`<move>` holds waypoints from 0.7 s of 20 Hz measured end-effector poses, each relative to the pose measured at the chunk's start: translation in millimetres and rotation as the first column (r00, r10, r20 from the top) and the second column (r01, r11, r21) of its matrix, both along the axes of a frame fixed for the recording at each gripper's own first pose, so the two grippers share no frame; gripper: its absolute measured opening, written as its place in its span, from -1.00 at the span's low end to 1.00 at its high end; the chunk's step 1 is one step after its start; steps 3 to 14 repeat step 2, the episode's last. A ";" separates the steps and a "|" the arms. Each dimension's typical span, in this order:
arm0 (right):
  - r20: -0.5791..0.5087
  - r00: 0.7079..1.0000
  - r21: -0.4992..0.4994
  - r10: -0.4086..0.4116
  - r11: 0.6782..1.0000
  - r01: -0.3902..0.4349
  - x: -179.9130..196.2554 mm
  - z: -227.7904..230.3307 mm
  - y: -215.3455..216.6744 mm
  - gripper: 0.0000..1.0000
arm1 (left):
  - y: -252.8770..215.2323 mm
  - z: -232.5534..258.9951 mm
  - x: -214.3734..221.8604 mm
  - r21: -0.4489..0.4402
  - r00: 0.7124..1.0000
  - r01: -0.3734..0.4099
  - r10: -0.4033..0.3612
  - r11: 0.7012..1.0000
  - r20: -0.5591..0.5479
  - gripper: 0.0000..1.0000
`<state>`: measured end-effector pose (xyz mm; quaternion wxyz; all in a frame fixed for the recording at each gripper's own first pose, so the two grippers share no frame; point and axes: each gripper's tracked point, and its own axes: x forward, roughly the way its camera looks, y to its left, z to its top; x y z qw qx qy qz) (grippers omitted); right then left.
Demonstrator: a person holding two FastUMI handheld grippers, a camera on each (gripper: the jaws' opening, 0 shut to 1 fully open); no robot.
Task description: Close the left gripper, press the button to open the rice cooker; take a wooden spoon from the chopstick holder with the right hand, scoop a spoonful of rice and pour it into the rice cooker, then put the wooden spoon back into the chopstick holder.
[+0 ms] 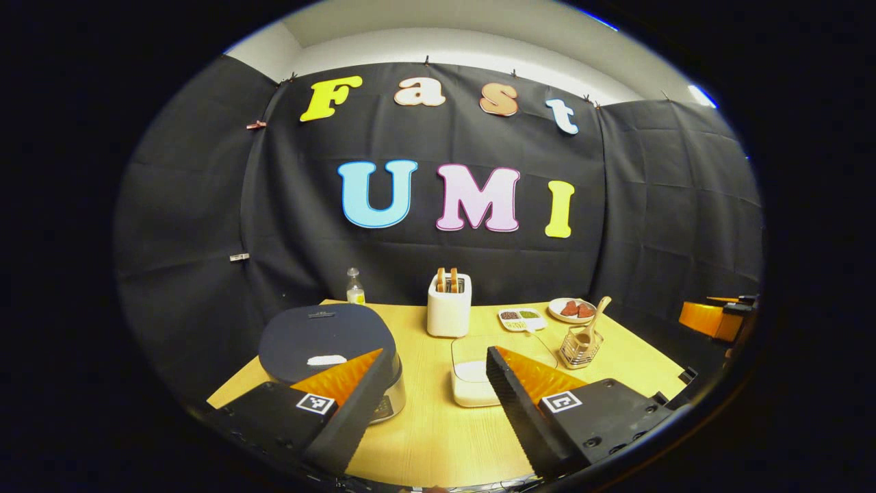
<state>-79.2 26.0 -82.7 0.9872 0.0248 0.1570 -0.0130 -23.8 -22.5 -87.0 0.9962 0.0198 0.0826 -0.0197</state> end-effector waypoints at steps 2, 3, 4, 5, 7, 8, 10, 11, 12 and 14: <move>-0.002 1.000 -0.015 0.014 1.000 -0.014 -0.9 -0.3 3.0 0.97 | 3.2 0.4 0.0 0.000 1.000 -0.004 0.004 1.000 -0.003 0.89; -0.002 1.000 -0.015 0.014 1.000 -0.014 -0.9 -0.3 3.0 0.97 | 3.2 0.4 0.0 0.000 1.000 -0.004 0.004 1.000 -0.003 0.89; -0.002 1.000 -0.015 0.014 1.000 -0.014 -0.9 -0.3 3.0 0.97 | 3.2 0.4 0.0 0.000 1.000 -0.004 0.004 1.000 -0.003 0.89; -0.002 1.000 -0.015 0.014 1.000 -0.014 -0.9 -0.3 3.0 0.97 | 3.2 0.4 0.0 0.000 1.000 -0.004 0.004 1.000 -0.003 0.89; -0.002 1.000 -0.015 0.014 1.000 -0.014 -0.9 -0.3 3.0 0.97 | 3.2 0.4 0.0 0.000 1.000 -0.004 0.004 1.000 -0.003 0.89; -0.002 1.000 -0.015 0.014 1.000 -0.014 -0.9 -0.3 3.0 0.97 | 3.2 0.4 0.0 0.000 1.000 -0.004 0.004 1.000 -0.003 0.89; -0.002 1.000 -0.015 0.014 1.000 -0.014 -0.9 -0.3 3.0 0.97 | 3.2 0.4 0.0 0.000 1.000 -0.004 0.004 1.000 -0.003 0.89; -0.002 1.000 -0.015 0.014 1.000 -0.014 -0.9 -0.3 3.0 0.97 | 3.2 0.4 0.0 0.000 1.000 -0.004 0.004 1.000 -0.003 0.89; -0.002 1.000 -0.015 0.014 1.000 -0.014 -0.9 -0.3 3.0 0.97 | 3.2 0.4 0.0 0.000 1.000 -0.004 0.004 1.000 -0.003 0.89; -0.002 1.000 -0.015 0.014 1.000 -0.014 -0.9 -0.3 3.0 0.97 | 3.2 0.4 0.0 0.000 1.000 -0.004 0.004 1.000 -0.003 0.89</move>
